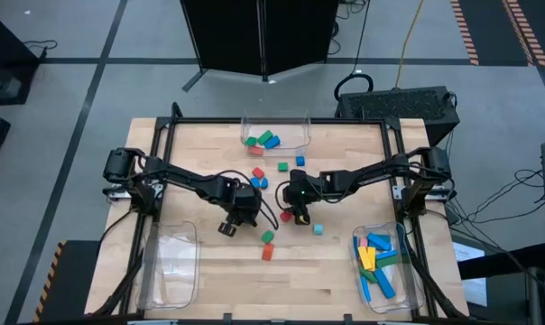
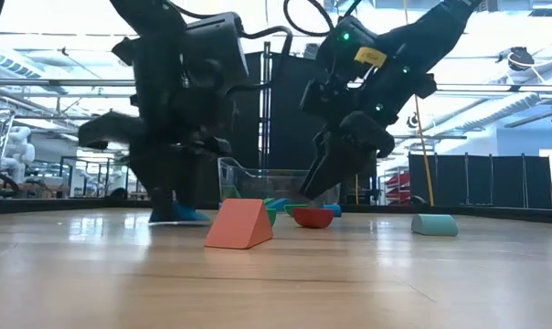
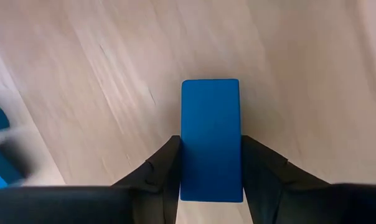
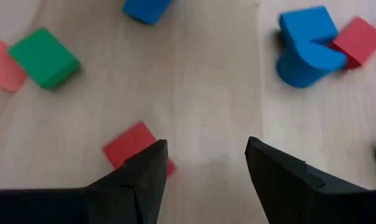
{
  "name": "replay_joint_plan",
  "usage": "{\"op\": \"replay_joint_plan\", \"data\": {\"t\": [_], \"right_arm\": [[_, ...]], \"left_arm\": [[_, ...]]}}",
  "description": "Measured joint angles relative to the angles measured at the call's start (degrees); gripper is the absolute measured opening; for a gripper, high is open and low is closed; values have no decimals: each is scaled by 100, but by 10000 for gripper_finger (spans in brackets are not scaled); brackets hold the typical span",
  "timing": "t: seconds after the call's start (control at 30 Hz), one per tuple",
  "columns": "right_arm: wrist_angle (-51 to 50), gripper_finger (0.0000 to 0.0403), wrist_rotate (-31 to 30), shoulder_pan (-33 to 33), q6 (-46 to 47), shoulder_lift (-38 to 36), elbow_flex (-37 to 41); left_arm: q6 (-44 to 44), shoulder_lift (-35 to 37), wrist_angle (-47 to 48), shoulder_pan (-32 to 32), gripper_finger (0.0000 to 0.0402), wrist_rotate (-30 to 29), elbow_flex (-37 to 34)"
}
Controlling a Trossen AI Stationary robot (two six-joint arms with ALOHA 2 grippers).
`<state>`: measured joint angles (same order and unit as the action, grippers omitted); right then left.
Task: Sort blocks by size
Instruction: Put the dark blue triangle block into the top transparent bin
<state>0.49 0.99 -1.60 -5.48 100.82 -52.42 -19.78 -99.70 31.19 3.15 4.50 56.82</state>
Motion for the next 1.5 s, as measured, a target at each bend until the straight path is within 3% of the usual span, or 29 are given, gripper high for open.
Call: {"op": "replay_joint_plan", "data": {"t": [0.4, 0.73, 0.93, 1.27, 1.5], "right_arm": [[933, 210, -2043, 1028, -1662, 0, 0], [1189, 210, -2065, 1189, -2400, -2, -65], [1200, 200, -2065, 1184, -2519, -2, -229], [1080, 96, -2051, 1184, -2540, -2, -323], [1069, 49, -2058, 1189, -2543, -2, -323]], "left_arm": [[166, 406, -938, -898, 129, 1862, 0], [301, 404, -1829, -1213, 129, 2592, -2], [301, 404, -2068, -1223, 128, 2635, -2], [301, 404, -2065, -1223, 128, 2633, -2], [301, 404, -2059, -1223, 131, 2558, -2]]}}
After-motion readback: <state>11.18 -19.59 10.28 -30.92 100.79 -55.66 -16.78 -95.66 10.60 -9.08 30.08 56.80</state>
